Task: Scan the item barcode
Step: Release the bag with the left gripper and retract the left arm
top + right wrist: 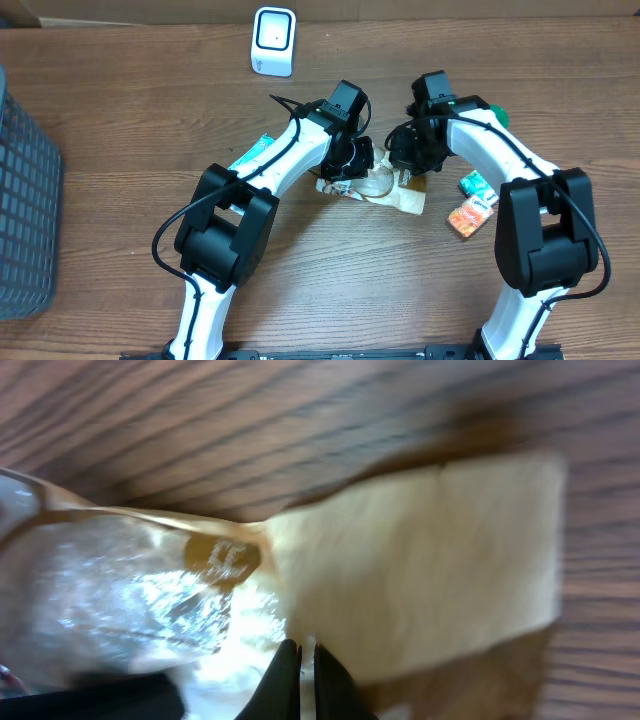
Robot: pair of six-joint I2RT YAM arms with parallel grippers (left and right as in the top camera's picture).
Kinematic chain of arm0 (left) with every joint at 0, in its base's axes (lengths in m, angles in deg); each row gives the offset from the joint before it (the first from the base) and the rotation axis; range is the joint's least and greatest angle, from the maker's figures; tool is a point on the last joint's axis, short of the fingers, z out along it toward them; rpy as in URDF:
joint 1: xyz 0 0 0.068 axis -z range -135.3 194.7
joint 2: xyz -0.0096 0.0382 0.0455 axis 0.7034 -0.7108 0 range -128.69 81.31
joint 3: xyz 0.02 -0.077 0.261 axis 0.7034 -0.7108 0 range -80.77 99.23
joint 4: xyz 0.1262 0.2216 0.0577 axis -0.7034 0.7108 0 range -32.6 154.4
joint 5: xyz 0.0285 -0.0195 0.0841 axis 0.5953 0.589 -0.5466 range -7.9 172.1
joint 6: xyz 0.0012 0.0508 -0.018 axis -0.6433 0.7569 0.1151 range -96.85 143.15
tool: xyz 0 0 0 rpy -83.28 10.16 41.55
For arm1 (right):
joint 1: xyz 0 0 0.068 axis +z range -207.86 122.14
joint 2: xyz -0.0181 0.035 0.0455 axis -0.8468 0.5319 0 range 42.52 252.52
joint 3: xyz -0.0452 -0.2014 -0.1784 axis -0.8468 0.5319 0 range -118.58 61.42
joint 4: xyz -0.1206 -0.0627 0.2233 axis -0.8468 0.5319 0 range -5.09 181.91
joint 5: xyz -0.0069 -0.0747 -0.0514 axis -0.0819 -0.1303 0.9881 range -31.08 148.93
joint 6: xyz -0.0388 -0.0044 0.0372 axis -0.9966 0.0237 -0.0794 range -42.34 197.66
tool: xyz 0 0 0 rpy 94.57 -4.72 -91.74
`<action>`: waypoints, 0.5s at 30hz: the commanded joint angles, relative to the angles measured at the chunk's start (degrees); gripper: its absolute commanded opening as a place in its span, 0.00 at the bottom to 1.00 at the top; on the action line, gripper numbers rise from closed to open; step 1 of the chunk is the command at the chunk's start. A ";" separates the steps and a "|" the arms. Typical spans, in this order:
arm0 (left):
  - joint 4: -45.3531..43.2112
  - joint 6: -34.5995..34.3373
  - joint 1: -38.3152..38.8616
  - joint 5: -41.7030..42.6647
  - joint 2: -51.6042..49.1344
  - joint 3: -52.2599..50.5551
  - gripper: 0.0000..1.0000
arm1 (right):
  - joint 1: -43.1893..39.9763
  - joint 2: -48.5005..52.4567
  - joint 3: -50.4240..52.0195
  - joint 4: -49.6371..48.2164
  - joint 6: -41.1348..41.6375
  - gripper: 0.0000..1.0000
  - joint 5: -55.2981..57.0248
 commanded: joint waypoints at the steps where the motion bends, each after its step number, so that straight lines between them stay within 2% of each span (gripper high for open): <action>1: 1.14 -1.01 -0.87 -6.95 -0.37 -0.37 0.04 | -2.58 0.94 1.55 1.88 0.13 0.04 2.01; 4: 0.92 3.58 -1.20 -5.03 -0.20 0.09 0.04 | -2.84 0.92 1.55 4.94 -0.39 0.04 1.25; 8: 3.93 10.14 -4.20 -5.53 0.13 3.87 0.08 | -2.78 0.72 1.53 9.99 -6.54 0.04 -6.80; 12: 9.46 15.34 -9.25 -5.14 0.13 8.13 0.07 | -2.56 -1.38 1.53 14.05 -14.12 0.17 -16.35; 15: 12.28 20.65 -12.24 -2.23 0.13 10.12 0.06 | -2.73 -5.03 0.96 14.91 -15.30 0.25 -17.59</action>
